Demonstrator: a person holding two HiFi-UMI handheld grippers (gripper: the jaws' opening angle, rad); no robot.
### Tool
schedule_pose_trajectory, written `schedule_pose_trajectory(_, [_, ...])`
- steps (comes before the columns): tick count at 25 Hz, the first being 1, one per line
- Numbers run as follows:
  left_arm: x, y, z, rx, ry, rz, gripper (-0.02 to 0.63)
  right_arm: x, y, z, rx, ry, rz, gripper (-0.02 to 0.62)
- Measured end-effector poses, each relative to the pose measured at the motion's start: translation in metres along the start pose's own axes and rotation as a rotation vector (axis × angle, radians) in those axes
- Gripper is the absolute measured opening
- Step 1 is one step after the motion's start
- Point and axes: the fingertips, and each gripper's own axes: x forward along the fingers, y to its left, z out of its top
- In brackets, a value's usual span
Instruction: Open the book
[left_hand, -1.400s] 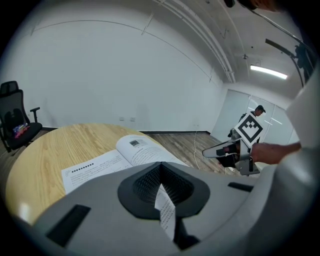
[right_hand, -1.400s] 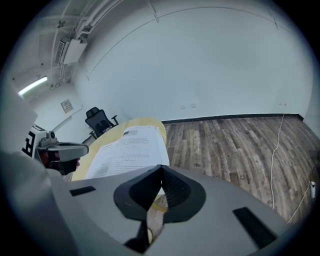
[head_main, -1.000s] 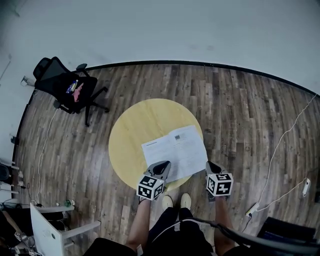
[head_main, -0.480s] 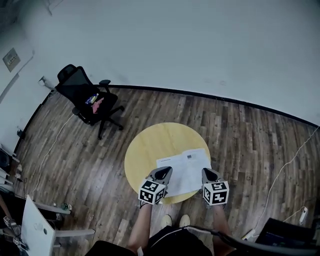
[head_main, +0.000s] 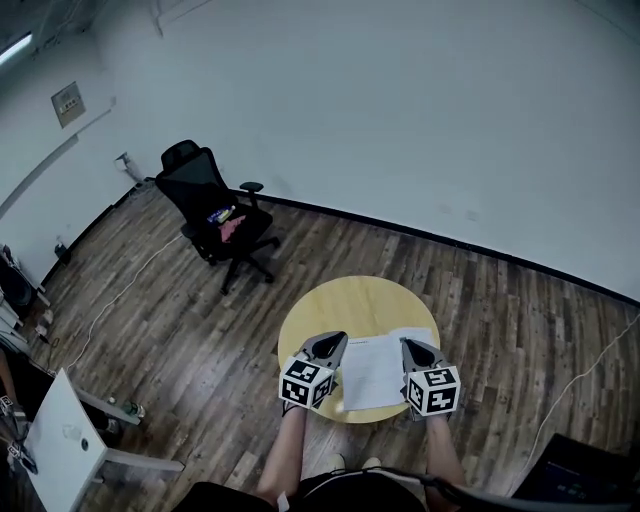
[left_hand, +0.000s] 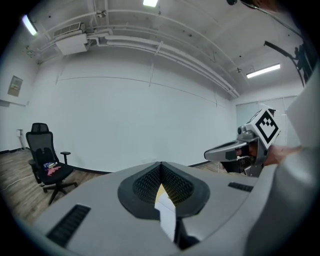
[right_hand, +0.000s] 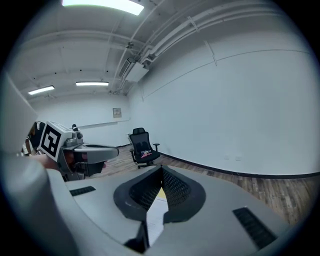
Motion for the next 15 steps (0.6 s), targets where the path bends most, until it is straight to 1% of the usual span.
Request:
schedule_pose_trajectory(4, [-0.019,0.014,0.014,0.005,-0.040,0.028,0.000,0.007,0.025,0.020,-0.031,-0.035,0.035,0.006])
schedule_pose_trajectory(8, [-0.031,0.024,0.022,0.018,-0.058,0.044,0.000,0.014,0.042,0.037,-0.055,-0.060,0.061,0.006])
schedule_pose_trajectory(15, [-0.044,0.035,0.021,0.023,-0.062,0.054,0.000,0.022,0.060,0.041,-0.054,-0.062,0.082,0.006])
